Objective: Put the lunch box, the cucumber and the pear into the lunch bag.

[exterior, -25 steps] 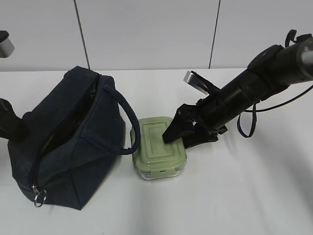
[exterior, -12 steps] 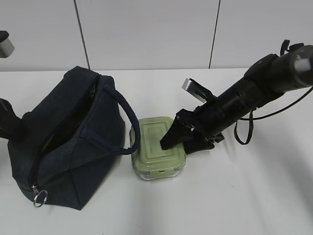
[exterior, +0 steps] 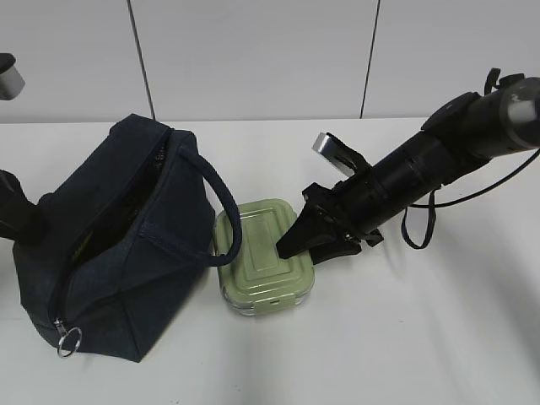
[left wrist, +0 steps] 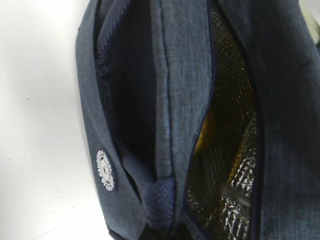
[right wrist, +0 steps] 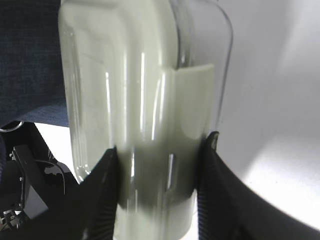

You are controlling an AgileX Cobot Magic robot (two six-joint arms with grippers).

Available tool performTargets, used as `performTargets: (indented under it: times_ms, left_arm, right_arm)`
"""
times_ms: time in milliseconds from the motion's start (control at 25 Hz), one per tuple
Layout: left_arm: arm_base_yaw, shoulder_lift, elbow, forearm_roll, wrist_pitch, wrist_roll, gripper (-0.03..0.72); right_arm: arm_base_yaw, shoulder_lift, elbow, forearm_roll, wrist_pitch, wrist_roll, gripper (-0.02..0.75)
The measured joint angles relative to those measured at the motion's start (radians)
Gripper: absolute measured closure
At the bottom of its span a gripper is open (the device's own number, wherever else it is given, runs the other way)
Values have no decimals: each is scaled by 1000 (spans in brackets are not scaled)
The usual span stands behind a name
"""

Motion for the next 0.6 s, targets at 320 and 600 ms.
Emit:
performTargets:
  times_ms: [320,600]
  left_arm:
    - [0,0,0,1,0,0,687]
    - [0,0,0,1,0,0,687]
  right_arm:
    - [-27,-59,0,-110,0,44,431]
    - [-73,-173,6,-199,-27,58,432]
